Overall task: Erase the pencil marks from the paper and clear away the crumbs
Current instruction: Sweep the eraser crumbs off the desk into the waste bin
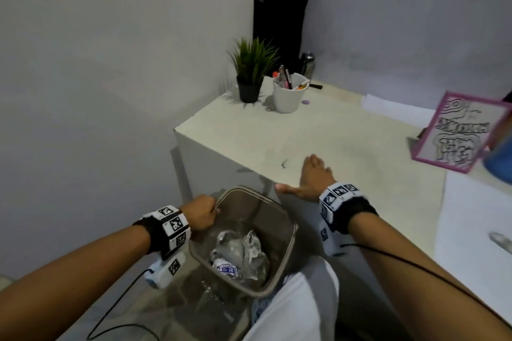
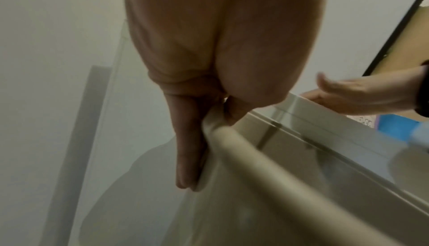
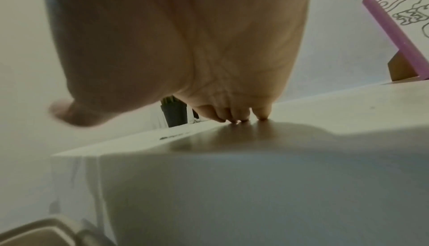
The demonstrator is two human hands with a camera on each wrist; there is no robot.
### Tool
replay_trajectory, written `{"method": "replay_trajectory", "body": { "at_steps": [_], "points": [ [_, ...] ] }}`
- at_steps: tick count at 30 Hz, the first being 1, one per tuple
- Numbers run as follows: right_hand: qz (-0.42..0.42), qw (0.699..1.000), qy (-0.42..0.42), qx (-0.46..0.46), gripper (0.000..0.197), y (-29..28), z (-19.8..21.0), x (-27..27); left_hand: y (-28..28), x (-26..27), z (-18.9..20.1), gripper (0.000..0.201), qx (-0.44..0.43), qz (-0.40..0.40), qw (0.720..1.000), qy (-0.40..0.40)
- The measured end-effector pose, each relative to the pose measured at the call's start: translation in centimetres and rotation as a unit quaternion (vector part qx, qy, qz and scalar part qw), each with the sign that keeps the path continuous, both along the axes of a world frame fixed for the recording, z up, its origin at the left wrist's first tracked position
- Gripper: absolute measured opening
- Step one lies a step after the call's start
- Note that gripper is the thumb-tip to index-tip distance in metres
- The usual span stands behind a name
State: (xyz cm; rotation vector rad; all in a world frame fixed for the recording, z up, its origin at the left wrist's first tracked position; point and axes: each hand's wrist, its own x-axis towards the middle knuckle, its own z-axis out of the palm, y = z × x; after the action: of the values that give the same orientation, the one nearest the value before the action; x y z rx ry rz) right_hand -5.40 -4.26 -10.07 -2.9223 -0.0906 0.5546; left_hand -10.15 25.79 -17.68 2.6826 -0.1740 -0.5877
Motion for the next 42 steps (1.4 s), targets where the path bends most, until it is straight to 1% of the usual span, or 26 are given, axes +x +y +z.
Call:
{"method": "replay_trajectory", "body": {
  "at_steps": [3,5,8,13,18,22,26,28,30,32,34,36,38,40,41,42],
  "points": [
    [-0.022,0.999,-0.006,0.042,0.117,0.6,0.6,1.6,-2.0,0.1,1.5,0.031,0.006,-0.006,0.999,-0.033],
    [-0.015,0.999,-0.014,0.028,0.11,1.1,0.7,2.7,-2.9,0.1,2.1,0.031,0.013,-0.002,0.999,-0.049],
    [0.006,1.0,-0.001,-0.008,0.109,1.9,0.7,4.1,-3.3,0.0,2.5,0.029,0.012,0.015,0.999,-0.045],
    [0.051,0.998,0.019,-0.035,0.106,2.4,0.4,5.0,-3.3,0.6,3.1,0.027,0.027,0.028,0.999,-0.025],
    [0.067,0.996,0.042,-0.029,0.102,2.0,0.9,4.9,-3.7,1.0,3.6,0.024,0.076,0.019,0.997,0.001],
    [0.079,0.995,0.045,-0.033,0.101,2.2,1.3,4.5,-4.1,1.4,4.0,0.021,0.099,0.014,0.995,0.009],
    [0.128,0.989,0.05,-0.048,0.102,2.1,1.1,3.3,-4.8,1.6,4.8,0.025,0.112,0.022,0.993,0.023],
    [0.175,0.982,0.048,-0.046,0.103,1.8,1.3,2.0,-5.2,1.7,5.2,0.025,0.109,0.028,0.993,0.024],
    [0.233,0.97,0.066,-0.023,0.102,1.2,1.8,-0.3,-5.5,1.7,5.5,0.025,0.111,0.031,0.993,0.025],
    [0.287,0.954,0.089,0.006,0.096,0.6,2.5,-2.8,-5.6,1.7,5.6,0.026,0.116,0.033,0.992,0.023],
    [0.313,0.944,0.101,0.037,0.091,0.3,3.4,-4.1,-5.6,1.6,5.7,0.026,0.118,0.033,0.992,0.023],
    [0.285,0.953,0.082,0.059,0.093,0.3,4.2,-3.1,-5.6,1.5,5.8,0.025,0.121,0.031,0.992,0.026],
    [0.211,0.974,0.06,0.053,0.098,0.1,4.4,0.0,-5.7,1.4,5.8,0.026,0.122,0.024,0.992,0.029],
    [0.149,0.987,0.068,0.001,0.104,0.4,4.0,2.7,-5.7,1.3,6.0,0.026,0.122,0.024,0.992,0.03],
    [0.14,0.987,0.074,-0.024,0.108,0.7,3.5,3.3,-5.7,1.3,6.0,0.025,0.121,0.025,0.992,0.03],
    [0.152,0.985,0.075,-0.041,0.111,1.2,2.9,3.1,-5.6,1.3,5.9,0.026,0.12,0.026,0.992,0.031]
  ]
}}
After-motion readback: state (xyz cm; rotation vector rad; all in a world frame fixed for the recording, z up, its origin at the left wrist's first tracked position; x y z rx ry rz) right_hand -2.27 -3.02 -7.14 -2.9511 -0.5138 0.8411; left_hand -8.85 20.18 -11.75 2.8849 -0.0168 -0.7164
